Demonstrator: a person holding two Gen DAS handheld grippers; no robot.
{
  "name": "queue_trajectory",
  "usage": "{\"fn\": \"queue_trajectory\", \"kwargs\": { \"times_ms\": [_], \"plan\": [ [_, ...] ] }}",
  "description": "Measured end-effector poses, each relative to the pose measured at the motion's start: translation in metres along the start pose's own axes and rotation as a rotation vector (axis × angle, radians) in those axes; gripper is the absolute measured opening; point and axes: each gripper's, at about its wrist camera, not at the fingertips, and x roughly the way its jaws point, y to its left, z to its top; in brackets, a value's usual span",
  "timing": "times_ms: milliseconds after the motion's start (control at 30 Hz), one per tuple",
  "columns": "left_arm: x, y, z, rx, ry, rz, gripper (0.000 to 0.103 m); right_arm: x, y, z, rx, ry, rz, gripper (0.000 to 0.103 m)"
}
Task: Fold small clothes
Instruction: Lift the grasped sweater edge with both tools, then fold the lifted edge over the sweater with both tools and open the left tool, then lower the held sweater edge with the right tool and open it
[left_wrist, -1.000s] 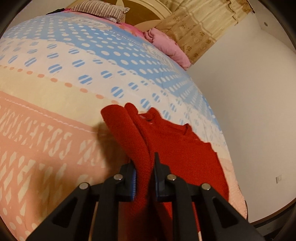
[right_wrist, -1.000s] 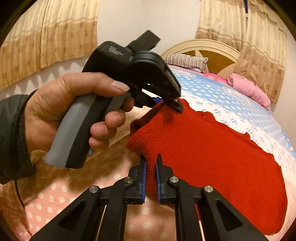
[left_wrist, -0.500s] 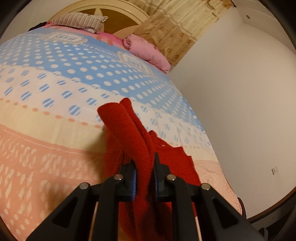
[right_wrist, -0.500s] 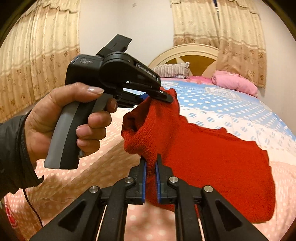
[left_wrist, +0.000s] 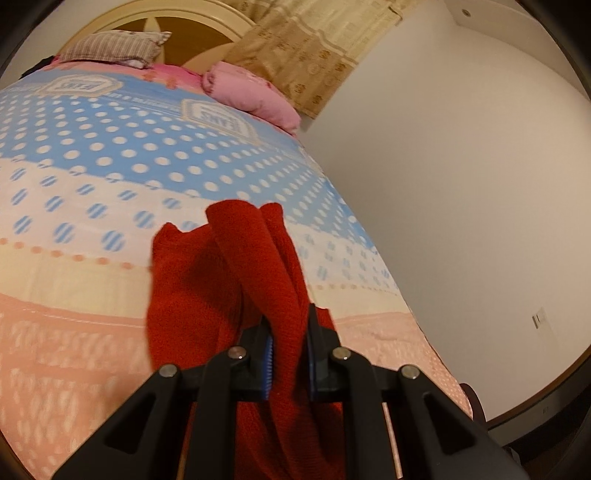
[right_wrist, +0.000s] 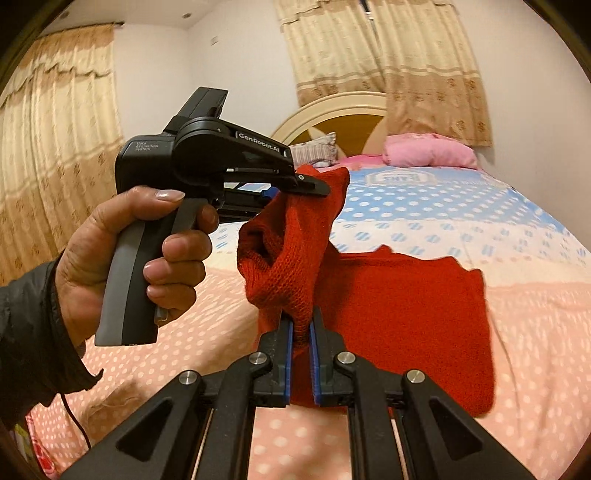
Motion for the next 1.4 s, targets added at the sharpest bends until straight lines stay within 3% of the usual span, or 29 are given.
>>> {"fn": "queue_trajectory", "kwargs": {
  "times_ms": [300, 833, 1000, 1067, 1133, 1200, 1400],
  "plan": [
    [0.045, -0.030, -0.005, 0.050, 0.065, -0.020, 0.015, -0.012, -0.056, -0.008, 0.139, -0.006, -0.036, 0.007],
    [0.109, -0.070, -0.032, 0.185, 0.172, -0.004, 0.015, -0.018, -0.112, -0.046, 0.339, 0.066, -0.074, 0.007],
    [0.100, -0.078, -0.040, 0.232, 0.153, -0.007, 0.024, -0.018, -0.120, -0.052, 0.389, 0.082, -0.078, 0.007],
    [0.088, -0.084, -0.043, 0.290, 0.130, 0.017, 0.035, -0.019, -0.125, -0.055, 0.409, 0.089, -0.079, 0.007],
    [0.070, -0.086, -0.050, 0.351, 0.103, 0.028, 0.055, -0.020, -0.130, -0.060, 0.440, 0.100, -0.073, 0.007],
    [0.057, -0.084, -0.058, 0.407, 0.081, 0.076, 0.064, -0.021, -0.131, -0.062, 0.442, 0.108, -0.069, 0.007],
    [0.038, -0.053, -0.099, 0.559, 0.086, 0.267, 0.068, -0.023, -0.125, -0.068, 0.423, 0.153, -0.065, 0.008]
  ]
}}
